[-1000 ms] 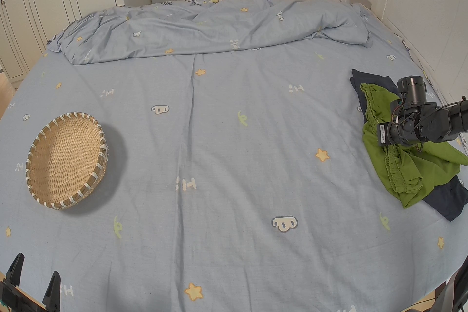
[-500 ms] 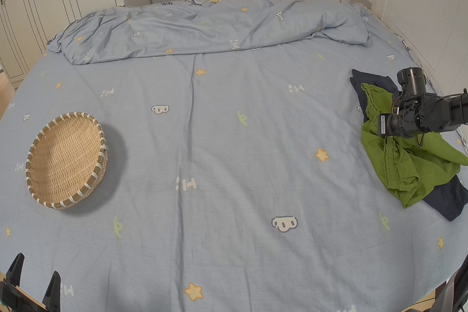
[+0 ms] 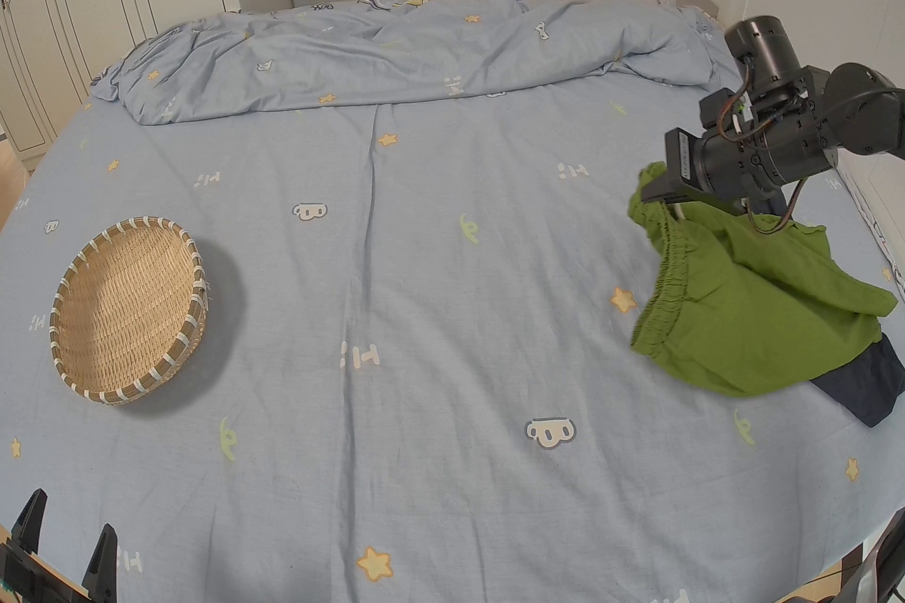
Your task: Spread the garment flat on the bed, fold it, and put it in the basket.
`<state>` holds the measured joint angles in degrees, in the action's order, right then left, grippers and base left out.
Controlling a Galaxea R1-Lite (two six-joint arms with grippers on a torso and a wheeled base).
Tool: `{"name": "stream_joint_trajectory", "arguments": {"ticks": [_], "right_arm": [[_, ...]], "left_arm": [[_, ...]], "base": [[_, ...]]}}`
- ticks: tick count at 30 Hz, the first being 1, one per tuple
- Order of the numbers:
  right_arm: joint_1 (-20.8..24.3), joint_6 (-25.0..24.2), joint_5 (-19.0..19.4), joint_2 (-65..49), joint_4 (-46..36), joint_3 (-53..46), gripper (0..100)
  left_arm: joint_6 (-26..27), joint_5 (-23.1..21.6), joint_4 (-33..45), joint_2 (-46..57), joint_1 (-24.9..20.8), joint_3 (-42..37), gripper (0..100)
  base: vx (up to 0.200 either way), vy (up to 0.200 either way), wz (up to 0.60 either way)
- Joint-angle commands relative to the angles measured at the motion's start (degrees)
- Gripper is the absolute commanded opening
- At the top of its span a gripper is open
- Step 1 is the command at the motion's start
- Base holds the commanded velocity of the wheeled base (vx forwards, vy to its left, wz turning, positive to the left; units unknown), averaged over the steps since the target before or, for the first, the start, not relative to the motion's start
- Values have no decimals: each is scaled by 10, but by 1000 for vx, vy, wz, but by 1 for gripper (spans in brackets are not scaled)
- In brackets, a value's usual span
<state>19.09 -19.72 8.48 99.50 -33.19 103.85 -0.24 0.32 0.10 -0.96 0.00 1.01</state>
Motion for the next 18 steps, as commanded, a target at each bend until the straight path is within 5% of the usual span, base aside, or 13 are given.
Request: {"name": "stream_joint_trajectory", "arguments": {"ticks": [1, 8, 14, 18], "right_arm": [[122, -16, -11, -21, -18, 7, 0], [254, -15, -21, 14, 37, -8, 0], [338, -26, -134, 34, 157, -11, 0], [365, -63, -144, 30, 168, -16, 0]], "left_arm": [[0, 0, 0, 9, 0, -10, 100], [0, -1, 0, 9, 0, -10, 100], [0, -1, 0, 9, 0, -10, 100], [0, -1, 0, 9, 0, -10, 100]], "base": [[0, 0, 0], [0, 0, 0], [0, 0, 0], [0, 0, 0]]}}
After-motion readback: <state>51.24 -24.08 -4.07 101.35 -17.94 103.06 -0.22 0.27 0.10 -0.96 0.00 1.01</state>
